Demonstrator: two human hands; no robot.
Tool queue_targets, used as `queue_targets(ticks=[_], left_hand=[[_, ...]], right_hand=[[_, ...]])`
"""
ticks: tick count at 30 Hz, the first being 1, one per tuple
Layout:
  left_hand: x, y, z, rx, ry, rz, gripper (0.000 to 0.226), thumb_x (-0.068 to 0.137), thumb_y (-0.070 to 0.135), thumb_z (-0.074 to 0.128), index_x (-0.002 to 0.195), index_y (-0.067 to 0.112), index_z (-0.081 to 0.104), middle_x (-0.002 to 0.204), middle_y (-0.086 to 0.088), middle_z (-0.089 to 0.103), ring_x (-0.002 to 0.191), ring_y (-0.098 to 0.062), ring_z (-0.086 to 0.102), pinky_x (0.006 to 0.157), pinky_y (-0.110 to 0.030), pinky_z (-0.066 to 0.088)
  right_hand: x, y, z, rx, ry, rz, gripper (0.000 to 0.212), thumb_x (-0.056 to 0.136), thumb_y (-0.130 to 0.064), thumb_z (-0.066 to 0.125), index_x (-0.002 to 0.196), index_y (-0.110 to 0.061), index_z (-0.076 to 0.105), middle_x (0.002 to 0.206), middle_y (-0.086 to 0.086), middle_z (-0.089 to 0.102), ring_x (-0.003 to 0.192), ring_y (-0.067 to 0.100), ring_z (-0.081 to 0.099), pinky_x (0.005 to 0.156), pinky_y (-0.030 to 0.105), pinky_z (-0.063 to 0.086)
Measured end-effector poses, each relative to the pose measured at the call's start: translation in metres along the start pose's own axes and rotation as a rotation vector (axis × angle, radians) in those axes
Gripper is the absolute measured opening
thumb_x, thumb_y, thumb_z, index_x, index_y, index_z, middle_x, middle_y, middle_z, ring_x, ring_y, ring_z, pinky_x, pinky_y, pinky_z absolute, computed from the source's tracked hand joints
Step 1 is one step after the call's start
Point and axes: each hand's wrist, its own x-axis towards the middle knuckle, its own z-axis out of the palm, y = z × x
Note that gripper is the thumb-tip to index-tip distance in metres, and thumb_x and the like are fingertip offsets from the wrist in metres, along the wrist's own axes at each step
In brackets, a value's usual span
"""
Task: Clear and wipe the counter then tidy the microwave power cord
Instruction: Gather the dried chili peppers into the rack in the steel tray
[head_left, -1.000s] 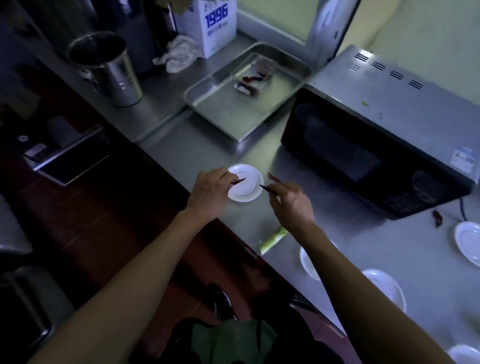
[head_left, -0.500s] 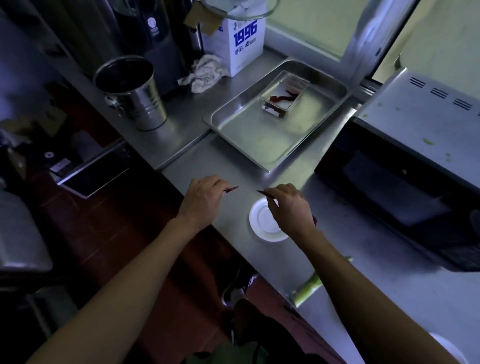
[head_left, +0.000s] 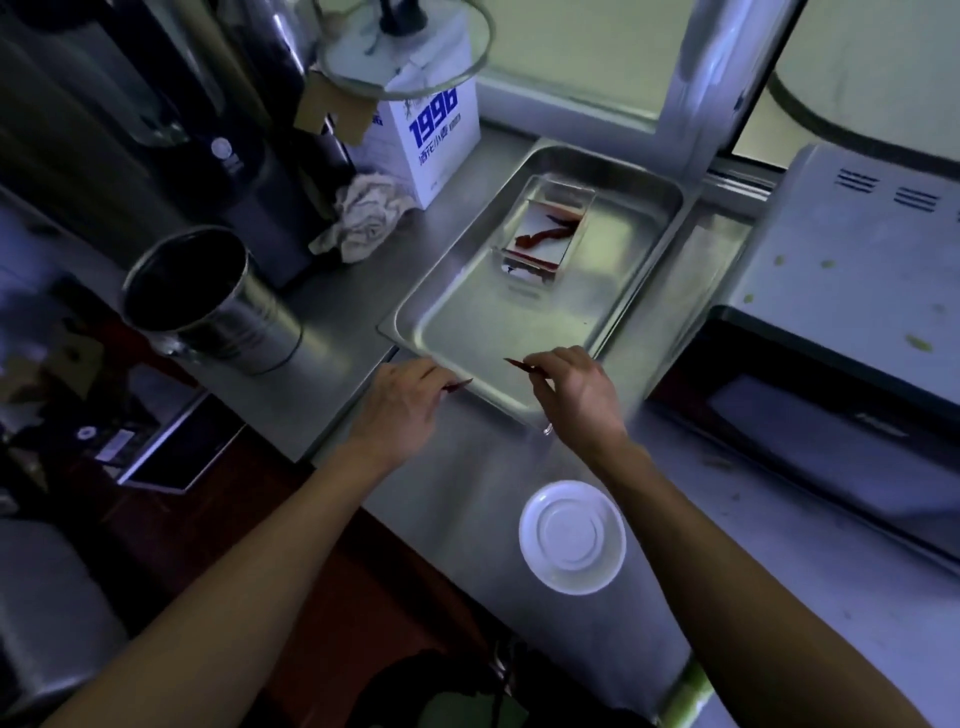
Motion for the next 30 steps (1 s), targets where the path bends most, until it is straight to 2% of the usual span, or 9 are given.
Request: queue_targets(ticks=[3,8,13,23,27,30], left_hand=[[0.028,-0.003,0.005,0.011,-0.008,0.077,0.021,0.085,0.003,0.068,0.100,0.018,0.069,0.091,0.001,0.063,0.080,-0.025,0.063,0.069,-0.037,0.041],[0.078,-0.011,0.024,-0.040,-0.016,0.162,0.015,0.088,0.005,0.064,0.096,0.017,0.066,0.088,0.001,0.061,0.076,-0.026,0.061,0.065,-0.037,0.043],[0.121,-0.025,0.034,-0.078,-0.059,0.237,0.018,0.090,0.005,0.065,0.103,0.016,0.067,0.093,0.003,0.061,0.083,-0.023,0.059,0.073,-0.037,0.038],[0.227,-0.061,0.052,-0.149,-0.110,0.365,0.023,0.090,0.004,0.062,0.110,0.014,0.067,0.103,-0.003,0.063,0.096,-0.026,0.061,0.080,-0.046,0.048],[0.272,-0.068,0.056,-0.182,-0.106,0.400,0.021,0.089,0.004,0.065,0.108,0.011,0.068,0.100,-0.004,0.064,0.095,-0.027,0.063,0.083,-0.046,0.049],[0.303,-0.072,0.064,-0.188,-0.110,0.437,0.022,0.087,0.002,0.068,0.108,0.009,0.070,0.098,-0.006,0.065,0.090,-0.028,0.064,0.079,-0.043,0.048]], right_hand=[[0.010,0.010,-0.005,0.010,0.042,0.042,0.021,0.081,-0.003,0.071,0.099,-0.012,0.074,0.081,0.006,0.068,0.080,0.034,0.062,0.069,0.037,0.052],[0.024,0.033,-0.006,-0.003,0.093,0.093,0.023,0.085,-0.001,0.067,0.105,-0.009,0.074,0.083,0.009,0.068,0.080,0.034,0.060,0.069,0.038,0.051],[0.045,0.040,-0.005,-0.016,0.134,0.143,0.024,0.084,0.001,0.066,0.107,-0.006,0.072,0.085,0.011,0.068,0.081,0.035,0.060,0.069,0.040,0.052],[0.105,0.032,0.009,-0.113,0.182,0.323,0.022,0.085,0.003,0.067,0.104,-0.007,0.073,0.087,0.010,0.070,0.084,0.030,0.061,0.065,0.043,0.055],[0.130,0.036,0.019,-0.123,0.184,0.409,0.025,0.085,0.003,0.064,0.106,-0.008,0.073,0.088,0.010,0.070,0.087,0.032,0.061,0.070,0.046,0.054],[0.143,0.040,0.026,-0.131,0.194,0.451,0.025,0.085,0.004,0.063,0.106,-0.007,0.073,0.087,0.011,0.069,0.085,0.032,0.060,0.070,0.046,0.054]])
